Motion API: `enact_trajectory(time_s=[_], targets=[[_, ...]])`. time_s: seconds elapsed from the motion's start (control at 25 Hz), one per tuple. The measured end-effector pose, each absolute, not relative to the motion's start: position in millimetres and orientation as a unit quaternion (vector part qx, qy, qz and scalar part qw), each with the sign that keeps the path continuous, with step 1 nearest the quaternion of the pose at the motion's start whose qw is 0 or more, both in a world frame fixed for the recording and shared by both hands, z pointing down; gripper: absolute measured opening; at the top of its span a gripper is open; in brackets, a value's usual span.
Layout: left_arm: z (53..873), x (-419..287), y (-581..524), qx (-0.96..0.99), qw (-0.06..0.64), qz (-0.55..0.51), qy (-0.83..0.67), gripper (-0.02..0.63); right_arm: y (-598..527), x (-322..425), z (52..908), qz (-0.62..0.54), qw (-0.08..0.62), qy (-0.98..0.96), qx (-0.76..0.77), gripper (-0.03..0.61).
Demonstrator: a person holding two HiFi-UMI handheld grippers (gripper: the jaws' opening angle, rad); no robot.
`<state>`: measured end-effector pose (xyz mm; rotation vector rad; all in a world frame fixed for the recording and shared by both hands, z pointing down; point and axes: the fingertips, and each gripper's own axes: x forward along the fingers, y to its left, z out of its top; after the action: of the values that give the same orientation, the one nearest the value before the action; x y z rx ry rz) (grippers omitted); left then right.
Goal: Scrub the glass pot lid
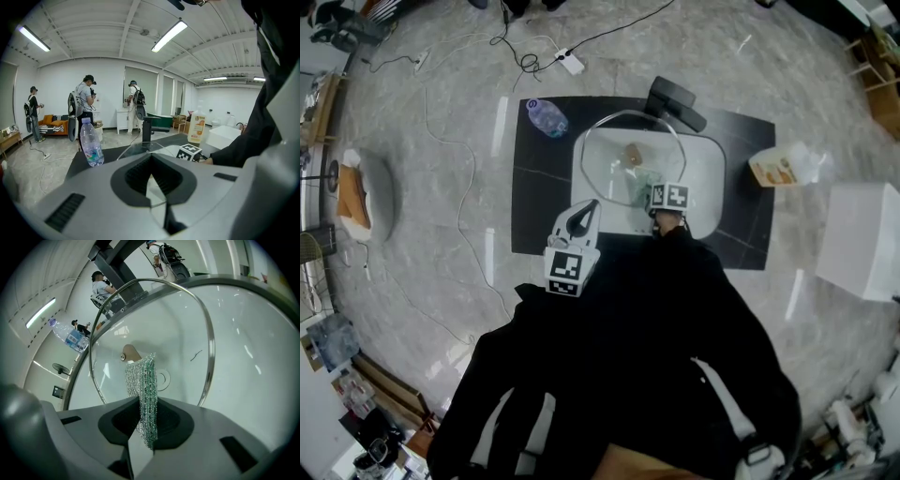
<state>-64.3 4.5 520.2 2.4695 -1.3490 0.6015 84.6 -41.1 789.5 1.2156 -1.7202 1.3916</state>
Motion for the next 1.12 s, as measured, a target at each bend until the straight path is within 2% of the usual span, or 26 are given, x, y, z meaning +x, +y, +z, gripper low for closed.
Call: enact_trajectory(time_s=[0.76, 1.12], targets=[[517.2, -61.8, 5.4, 0.856, 0.118, 0.203, -0.459, -0.006, -39.4, 123.9, 778.5, 0.512, 0.315, -0.633, 0.488, 0.066], [510.6, -60.4, 4.9, 0.859, 0.113, 0.197, -0.460, -0.006, -37.5, 147.1, 761.3, 0.517, 0.285, -0.634, 0.500, 0.066]])
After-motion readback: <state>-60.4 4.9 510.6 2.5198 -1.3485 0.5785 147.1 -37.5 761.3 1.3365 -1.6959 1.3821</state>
